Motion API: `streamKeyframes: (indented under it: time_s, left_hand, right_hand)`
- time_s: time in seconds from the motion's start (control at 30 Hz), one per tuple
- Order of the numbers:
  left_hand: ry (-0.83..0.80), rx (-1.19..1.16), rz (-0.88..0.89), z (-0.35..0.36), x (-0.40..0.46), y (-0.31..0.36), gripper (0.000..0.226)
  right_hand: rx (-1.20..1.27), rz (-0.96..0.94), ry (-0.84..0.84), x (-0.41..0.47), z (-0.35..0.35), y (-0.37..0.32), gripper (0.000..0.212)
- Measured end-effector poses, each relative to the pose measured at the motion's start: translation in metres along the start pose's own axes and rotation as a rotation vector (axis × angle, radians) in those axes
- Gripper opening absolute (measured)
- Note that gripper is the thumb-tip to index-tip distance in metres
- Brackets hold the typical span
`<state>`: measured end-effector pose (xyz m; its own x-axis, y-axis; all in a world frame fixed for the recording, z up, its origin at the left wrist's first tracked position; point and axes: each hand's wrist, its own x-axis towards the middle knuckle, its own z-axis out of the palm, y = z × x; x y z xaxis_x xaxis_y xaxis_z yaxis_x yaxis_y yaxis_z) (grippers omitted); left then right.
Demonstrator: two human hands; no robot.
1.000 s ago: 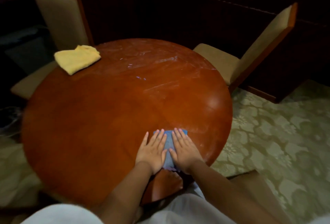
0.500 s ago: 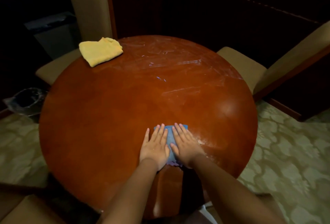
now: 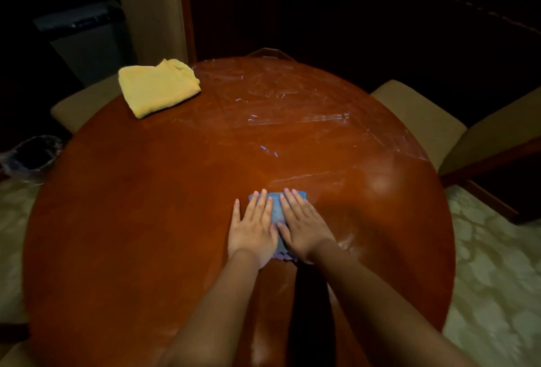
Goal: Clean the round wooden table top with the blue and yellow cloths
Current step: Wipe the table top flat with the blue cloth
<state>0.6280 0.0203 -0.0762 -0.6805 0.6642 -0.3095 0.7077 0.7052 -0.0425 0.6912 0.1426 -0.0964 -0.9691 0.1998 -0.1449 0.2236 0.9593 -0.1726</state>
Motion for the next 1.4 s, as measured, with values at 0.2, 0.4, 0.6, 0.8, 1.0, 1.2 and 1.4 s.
streamKeyframes:
  time_s: [0.2, 0.4, 0.6, 0.8, 1.0, 1.2, 1.4]
  left_hand:
    - [0.027, 0.008, -0.046, -0.015, 0.053, -0.011, 0.059]
    - [0.037, 0.052, -0.085, -0.025, 0.094, -0.023, 0.059]
    - [0.085, 0.168, -0.158, -0.037, 0.131, -0.029, 0.06]
    - [0.044, 0.129, -0.194, -0.039, 0.131, -0.027, 0.059]
    - [0.003, 0.08, -0.112, -0.03, 0.092, -0.011, 0.059]
    - [-0.016, 0.037, -0.002, -0.024, 0.051, 0.015, 0.059]
    - [0.018, -0.074, 0.116, -0.015, 0.021, 0.053, 0.06]
  right_hand:
    - [0.031, -0.033, -0.056, 0.057, -0.011, 0.02, 0.089]
    - [0.016, -0.041, -0.053, 0.101, -0.017, 0.03, 0.089]
    - [-0.047, -0.09, -0.035, 0.145, -0.028, 0.042, 0.074]
    - [-0.064, -0.028, -0.076, 0.146, -0.026, 0.04, 0.075]
    - [-0.02, 0.045, -0.089, 0.092, -0.022, 0.03, 0.082]
    - [-0.01, 0.167, -0.079, 0.032, -0.017, 0.024, 0.089]
    - [0.048, 0.245, -0.057, -0.027, -0.002, 0.031, 0.073]
